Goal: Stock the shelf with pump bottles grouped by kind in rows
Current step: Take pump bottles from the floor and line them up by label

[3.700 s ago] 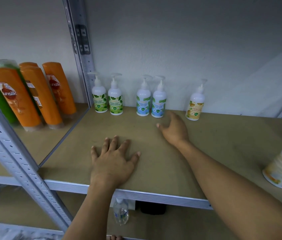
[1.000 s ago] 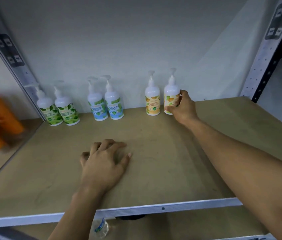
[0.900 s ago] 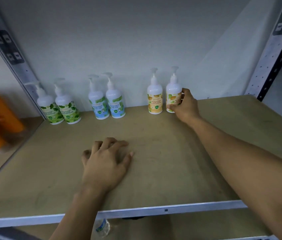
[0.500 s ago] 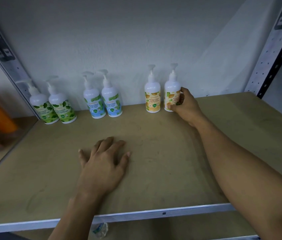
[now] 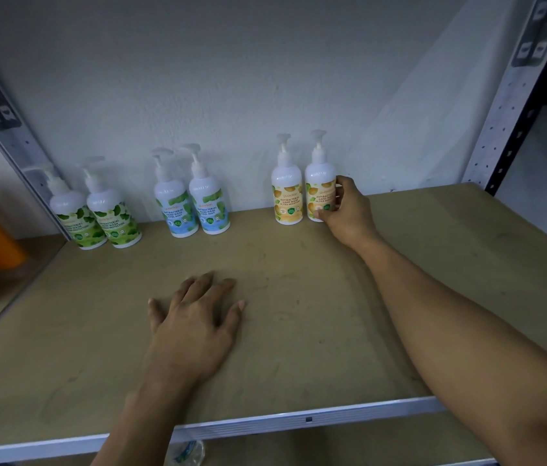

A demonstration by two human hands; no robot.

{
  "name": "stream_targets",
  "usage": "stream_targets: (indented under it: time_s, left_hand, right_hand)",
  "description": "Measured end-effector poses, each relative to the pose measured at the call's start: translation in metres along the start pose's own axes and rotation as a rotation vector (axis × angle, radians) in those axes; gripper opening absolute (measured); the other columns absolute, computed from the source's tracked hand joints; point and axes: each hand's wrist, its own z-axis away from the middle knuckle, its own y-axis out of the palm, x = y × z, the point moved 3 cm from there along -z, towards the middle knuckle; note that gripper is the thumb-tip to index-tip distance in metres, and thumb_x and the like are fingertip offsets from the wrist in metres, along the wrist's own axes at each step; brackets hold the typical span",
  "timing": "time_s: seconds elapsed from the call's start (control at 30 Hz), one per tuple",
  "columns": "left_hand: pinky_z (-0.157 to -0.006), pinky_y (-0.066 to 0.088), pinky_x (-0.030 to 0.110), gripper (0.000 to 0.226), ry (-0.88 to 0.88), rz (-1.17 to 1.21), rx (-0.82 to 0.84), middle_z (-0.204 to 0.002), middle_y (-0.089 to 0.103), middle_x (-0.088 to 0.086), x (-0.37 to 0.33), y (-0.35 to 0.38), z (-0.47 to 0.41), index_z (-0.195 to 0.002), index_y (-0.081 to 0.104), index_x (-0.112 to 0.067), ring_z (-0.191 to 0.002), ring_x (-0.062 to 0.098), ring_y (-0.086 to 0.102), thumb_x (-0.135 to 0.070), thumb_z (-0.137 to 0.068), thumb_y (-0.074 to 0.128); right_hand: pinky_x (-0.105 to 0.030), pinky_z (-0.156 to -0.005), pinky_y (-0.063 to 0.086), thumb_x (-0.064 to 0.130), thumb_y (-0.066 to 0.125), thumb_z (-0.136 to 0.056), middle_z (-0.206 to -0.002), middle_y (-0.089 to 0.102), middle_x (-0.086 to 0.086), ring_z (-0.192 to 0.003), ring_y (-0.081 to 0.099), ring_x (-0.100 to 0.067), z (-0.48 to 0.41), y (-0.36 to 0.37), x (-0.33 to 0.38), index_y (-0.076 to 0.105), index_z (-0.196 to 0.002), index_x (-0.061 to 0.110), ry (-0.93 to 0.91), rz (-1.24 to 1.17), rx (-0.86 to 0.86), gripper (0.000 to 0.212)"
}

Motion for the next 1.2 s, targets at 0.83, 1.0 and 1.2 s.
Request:
stream_targets:
  time_s: [0.83, 1.0, 1.2]
  left_hand:
    - [-0.117, 0.016, 0.062, 0.077, 0.0, -0.03, -0.006, -0.159, 0.029, -0.02, 0.0005, 0.0023, -0.002, -0.144, 0.039, -0.048, -0.15, 0.009, 0.018, -0.078, -0.08, 0.009]
    - [-0.117, 0.016, 0.062, 0.079, -0.005, -0.024, -0.007, -0.159, 0.03, -0.02, 0.0004, 0.0021, -0.0019, -0.144, 0.04, -0.047, -0.15, 0.009, 0.018, -0.078, -0.079, 0.008]
    - [-0.118, 0.015, 0.061, 0.079, -0.008, -0.02, -0.009, -0.158, 0.03, -0.02, -0.0011, 0.0012, -0.0011, -0.144, 0.04, -0.048, -0.15, 0.009, 0.018, -0.078, -0.078, 0.007]
  right_hand:
    - [-0.043, -0.092, 0.054, 0.021, 0.092, -0.066, -0.121, 0.061, -0.006, -0.11, 0.06, -0.024, -0.0082, 0.0085, -0.0067, 0.053, -0.128, 0.015, -0.052, 0.105, -0.107, 0.074]
    - [-0.043, -0.092, 0.054, 0.021, 0.092, -0.067, -0.122, 0.061, -0.006, -0.109, 0.061, -0.023, -0.0083, 0.0084, -0.0066, 0.053, -0.128, 0.015, -0.049, 0.101, -0.1, 0.073]
    - [-0.041, -0.091, 0.054, 0.02, 0.091, -0.068, -0.12, 0.063, -0.006, -0.107, 0.062, -0.023, -0.009, 0.0083, -0.007, 0.055, -0.127, 0.014, -0.051, 0.099, -0.087, 0.07]
